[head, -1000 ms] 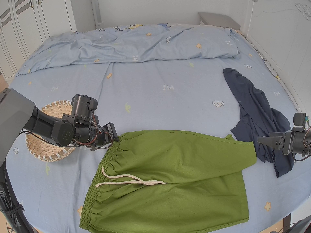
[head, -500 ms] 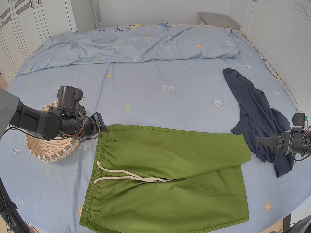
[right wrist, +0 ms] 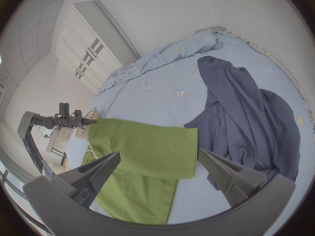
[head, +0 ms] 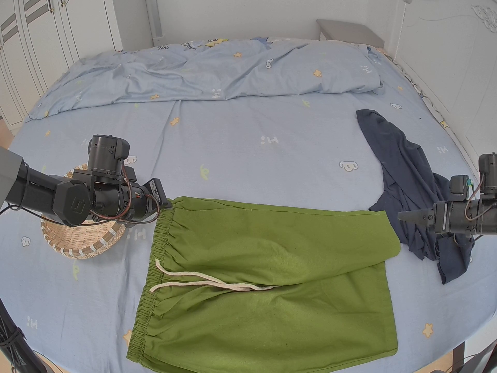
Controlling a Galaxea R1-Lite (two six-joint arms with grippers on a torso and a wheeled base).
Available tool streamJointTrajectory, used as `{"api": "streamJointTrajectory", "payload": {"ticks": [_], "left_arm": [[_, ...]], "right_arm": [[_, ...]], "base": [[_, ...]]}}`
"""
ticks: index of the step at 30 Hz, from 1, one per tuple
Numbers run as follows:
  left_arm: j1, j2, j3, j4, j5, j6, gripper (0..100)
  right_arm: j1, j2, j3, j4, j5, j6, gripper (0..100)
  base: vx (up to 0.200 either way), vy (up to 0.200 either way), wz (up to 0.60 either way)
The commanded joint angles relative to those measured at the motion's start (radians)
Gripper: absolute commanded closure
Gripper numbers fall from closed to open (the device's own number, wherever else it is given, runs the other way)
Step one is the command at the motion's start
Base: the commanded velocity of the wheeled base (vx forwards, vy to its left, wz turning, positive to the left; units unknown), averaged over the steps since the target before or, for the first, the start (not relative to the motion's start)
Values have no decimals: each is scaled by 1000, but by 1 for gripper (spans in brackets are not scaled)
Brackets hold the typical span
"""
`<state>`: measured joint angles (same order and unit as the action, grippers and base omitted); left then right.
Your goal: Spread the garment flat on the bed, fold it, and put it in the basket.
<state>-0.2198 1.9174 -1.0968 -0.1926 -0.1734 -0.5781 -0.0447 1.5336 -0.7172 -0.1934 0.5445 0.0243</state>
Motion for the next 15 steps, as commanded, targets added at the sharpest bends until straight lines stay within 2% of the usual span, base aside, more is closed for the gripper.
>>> {"api": "streamJointTrajectory", "payload": {"ticks": [1,8,15], "left_arm": [[-7,-9,8,-1,0,1,100],[-4,-8,6,-1,3,3,100],[0,-2,3,-1,2,6,100]], "right_arm": [[-1,189,-143,2,0,-1,0],[-3,379,-284,0,0,-4,0],[0,477,-314,-24,0,-7,0]], "base": [[0,0,0],[0,0,0],[0,0,0]]}}
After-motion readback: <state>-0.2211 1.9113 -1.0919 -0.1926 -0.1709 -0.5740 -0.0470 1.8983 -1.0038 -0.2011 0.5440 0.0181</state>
